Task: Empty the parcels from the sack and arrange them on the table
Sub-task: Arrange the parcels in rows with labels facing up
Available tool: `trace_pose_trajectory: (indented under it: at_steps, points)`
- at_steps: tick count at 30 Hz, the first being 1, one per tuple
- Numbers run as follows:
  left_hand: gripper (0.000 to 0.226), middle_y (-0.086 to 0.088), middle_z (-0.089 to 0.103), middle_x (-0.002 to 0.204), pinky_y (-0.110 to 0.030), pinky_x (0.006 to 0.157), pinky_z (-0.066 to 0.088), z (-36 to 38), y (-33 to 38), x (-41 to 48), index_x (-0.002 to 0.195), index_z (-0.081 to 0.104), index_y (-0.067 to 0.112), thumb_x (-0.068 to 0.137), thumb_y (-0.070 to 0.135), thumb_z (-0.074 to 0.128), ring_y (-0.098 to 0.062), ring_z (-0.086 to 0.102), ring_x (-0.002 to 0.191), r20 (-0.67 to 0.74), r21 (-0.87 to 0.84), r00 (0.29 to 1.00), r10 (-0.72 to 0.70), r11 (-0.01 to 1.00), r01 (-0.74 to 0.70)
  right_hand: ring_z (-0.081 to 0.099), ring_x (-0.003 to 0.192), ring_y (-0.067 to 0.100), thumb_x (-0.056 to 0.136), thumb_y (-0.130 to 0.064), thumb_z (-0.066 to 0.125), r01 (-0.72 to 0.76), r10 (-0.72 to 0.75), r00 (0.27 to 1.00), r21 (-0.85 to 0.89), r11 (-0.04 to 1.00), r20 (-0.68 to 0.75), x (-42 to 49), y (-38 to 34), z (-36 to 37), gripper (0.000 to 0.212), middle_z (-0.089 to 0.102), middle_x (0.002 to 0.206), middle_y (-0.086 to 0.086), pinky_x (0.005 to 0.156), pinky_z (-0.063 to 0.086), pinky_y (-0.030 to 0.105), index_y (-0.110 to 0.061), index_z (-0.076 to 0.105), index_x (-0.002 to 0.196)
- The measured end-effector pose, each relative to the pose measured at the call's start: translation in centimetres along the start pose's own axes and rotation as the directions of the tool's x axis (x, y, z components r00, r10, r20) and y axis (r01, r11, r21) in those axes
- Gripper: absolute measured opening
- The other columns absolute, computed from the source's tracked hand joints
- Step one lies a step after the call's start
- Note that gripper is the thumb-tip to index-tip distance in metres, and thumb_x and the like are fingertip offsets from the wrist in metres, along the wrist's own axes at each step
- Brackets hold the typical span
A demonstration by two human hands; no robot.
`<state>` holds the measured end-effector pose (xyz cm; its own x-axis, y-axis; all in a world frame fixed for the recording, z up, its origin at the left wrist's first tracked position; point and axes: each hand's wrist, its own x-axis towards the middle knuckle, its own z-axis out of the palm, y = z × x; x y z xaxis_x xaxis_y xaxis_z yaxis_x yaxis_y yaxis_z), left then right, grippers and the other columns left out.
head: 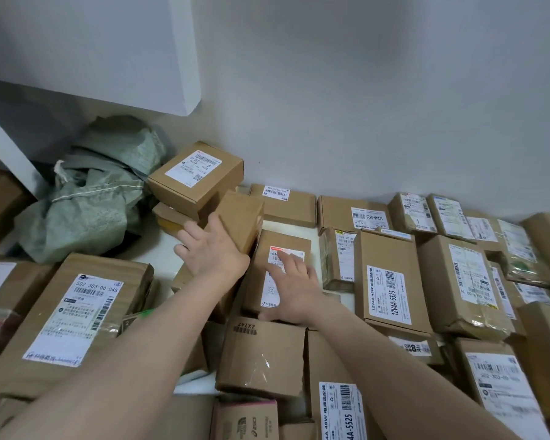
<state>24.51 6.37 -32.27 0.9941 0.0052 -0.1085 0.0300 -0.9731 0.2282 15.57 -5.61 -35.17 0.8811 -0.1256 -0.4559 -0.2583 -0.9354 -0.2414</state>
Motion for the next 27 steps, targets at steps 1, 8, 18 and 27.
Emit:
trace_pose_trajectory:
  at_steps: [1, 8, 18, 27]
  points:
    - [0.087, -0.014, 0.031, 0.126, -0.038, 0.093, 0.028, 0.1, 0.0, -0.1, 0.133, 0.025, 0.026, 0.064, 0.042, 0.076, -0.031, 0.032, 0.114, 0.002, -0.007, 1.000, 0.000, 1.000, 0.000, -0.007, 0.149, 0.024, 0.081, -0.050, 0.067, -0.037, 0.036, 0.999, -0.032, 0.999, -0.025, 0.3, 0.0, 0.0, 0.090, -0.004, 0.162, 0.000, 0.119, -0.002, 0.052, -0.030, 0.016, 0.153]
    - [0.089, -0.017, 0.039, 0.135, -0.045, 0.100, 0.035, -0.2, 0.6, 0.3, 0.144, 0.022, 0.024, 0.077, 0.068, 0.059, -0.036, 0.039, 0.125, 0.076, -0.147, 0.991, 0.114, 0.984, -0.102, 0.032, 0.132, 0.030, 0.086, -0.016, 0.051, -0.321, 0.310, 0.944, -0.109, 0.941, -0.109, 1.1, 0.8, -3.1, 0.051, 0.036, 0.143, 0.008, 0.110, 0.030, 0.047, -0.013, 0.043, 0.137]
    - [0.068, -0.021, 0.032, 0.140, -0.046, 0.104, 0.033, -3.3, -1.3, 9.4, 0.144, 0.030, 0.011, 0.090, 0.042, 0.059, -0.039, 0.033, 0.127, -0.155, -0.370, 0.980, -0.126, 0.927, 0.060, 0.047, 0.115, 0.034, 0.085, -0.002, 0.050, 0.062, 0.111, 0.707, 0.217, 0.974, -0.698, 7.5, -4.2, -7.6, 0.040, 0.056, 0.121, 0.013, 0.097, 0.036, 0.036, -0.009, 0.060, 0.123]
    - [0.054, -0.014, 0.031, 0.153, -0.039, 0.113, 0.023, -1.9, -5.6, 16.8, 0.149, 0.030, 0.014, 0.100, 0.032, 0.042, -0.033, 0.027, 0.140, -0.018, -0.599, 0.984, -0.175, 0.790, 0.130, 0.048, 0.124, 0.026, 0.098, -0.038, 0.048, -0.012, 0.231, 0.920, 0.568, 0.823, -0.315, 14.2, -9.2, -11.2, 0.057, 0.051, 0.134, 0.011, 0.092, 0.038, 0.030, -0.004, 0.035, 0.142]
